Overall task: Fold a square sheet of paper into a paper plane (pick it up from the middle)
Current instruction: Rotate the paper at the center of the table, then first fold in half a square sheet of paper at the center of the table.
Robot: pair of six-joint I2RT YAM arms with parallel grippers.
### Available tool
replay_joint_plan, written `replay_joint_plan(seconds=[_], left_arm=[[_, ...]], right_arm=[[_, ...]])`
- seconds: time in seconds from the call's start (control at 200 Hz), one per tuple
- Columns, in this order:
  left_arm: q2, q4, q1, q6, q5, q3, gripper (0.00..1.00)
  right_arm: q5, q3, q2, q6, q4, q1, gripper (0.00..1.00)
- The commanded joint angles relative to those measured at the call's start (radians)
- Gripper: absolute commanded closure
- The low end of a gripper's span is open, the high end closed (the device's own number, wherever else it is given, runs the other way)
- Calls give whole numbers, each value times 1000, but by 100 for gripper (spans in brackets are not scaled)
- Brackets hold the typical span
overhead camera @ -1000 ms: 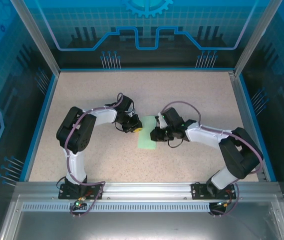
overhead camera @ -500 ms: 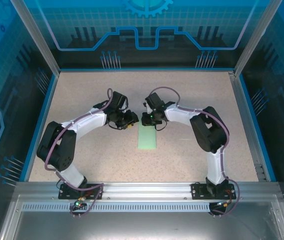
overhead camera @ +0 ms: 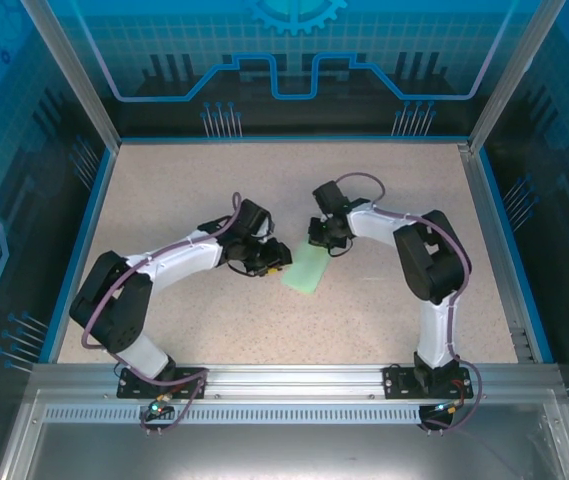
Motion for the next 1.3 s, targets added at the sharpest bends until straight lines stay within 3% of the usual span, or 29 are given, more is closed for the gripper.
replay_joint_plan(seconds=[0.0, 0.2, 0.4, 0.76, 1.296], left_arm=[[29, 77, -52, -54, 51, 3, 69], [136, 216, -128, -117, 51, 34, 76], [245, 281, -156, -145, 60, 104, 82], [333, 269, -158, -170, 39, 148, 88], [367, 246, -158, -166, -1, 152, 91]], right_arm=[[-54, -89, -85, 36, 43, -29, 86], [-264, -273, -305, -32, 224, -98, 85], [-324, -451, -437, -74, 277, -129, 86], [-382, -508, -354, -60, 363, -131, 92], [-390, -476, -224, -73, 374, -122, 93]])
